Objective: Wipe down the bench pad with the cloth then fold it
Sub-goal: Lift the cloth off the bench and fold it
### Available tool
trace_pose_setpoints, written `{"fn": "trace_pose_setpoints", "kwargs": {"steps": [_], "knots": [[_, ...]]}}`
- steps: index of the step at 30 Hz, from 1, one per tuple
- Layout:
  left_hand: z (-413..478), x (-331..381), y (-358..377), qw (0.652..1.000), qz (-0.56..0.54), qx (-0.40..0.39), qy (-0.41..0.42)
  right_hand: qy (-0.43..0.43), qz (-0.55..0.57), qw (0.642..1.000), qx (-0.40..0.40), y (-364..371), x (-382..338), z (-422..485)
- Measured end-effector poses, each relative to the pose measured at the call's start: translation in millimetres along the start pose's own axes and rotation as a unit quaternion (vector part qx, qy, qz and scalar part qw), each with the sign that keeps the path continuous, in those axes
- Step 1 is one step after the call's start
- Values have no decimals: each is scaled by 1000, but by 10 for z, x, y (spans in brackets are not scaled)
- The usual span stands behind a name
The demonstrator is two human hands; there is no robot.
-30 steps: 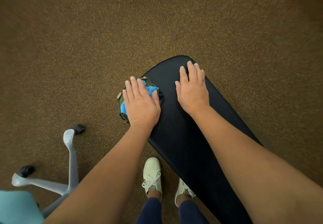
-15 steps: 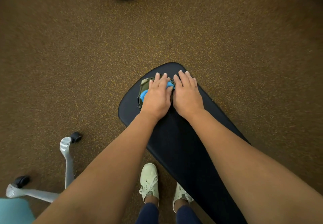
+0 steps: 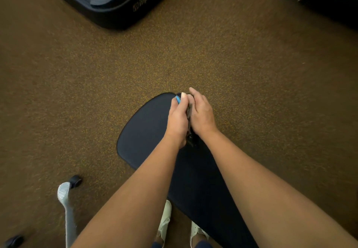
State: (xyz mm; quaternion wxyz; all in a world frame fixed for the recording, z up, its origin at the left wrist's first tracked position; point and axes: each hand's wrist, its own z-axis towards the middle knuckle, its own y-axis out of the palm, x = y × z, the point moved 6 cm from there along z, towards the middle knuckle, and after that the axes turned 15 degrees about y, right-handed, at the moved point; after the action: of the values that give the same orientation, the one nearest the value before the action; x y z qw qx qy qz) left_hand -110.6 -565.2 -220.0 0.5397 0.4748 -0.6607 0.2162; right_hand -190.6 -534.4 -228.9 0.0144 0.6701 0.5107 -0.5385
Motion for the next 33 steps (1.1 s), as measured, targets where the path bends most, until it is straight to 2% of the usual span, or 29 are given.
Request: {"fn": "trace_pose_setpoints", "kwargs": {"steps": [3,6,9,15,17,20,25,28,33], "knots": [[-55,-12,172,996,-65,2,-57,18,-29,999,21,-163,23,5],[-135,3,302,993,-76,0,-94,59,-23,996,55,-365,86,-38],[-244,103,441,988,-89,-38,-118,91,-32,989,112,-593,110,-160],[-394,410,651,990,13,-103,-100,144,-42,968,201,-957,84,-474],[-425,510,732,989,51,-120,-73,163,-42,961,219,-1068,46,-562],[-465,659,866,974,154,-168,9,183,-46,949,252,-1279,25,-706],[-634,760,1068,904,323,-242,143,204,-72,930,298,-1618,114,-1024],[-809,778,1213,873,364,-259,196,219,-61,918,324,-1763,222,-1260],[-1220,774,1503,842,372,-295,255,254,-4,898,361,-2018,466,-1691]]}}
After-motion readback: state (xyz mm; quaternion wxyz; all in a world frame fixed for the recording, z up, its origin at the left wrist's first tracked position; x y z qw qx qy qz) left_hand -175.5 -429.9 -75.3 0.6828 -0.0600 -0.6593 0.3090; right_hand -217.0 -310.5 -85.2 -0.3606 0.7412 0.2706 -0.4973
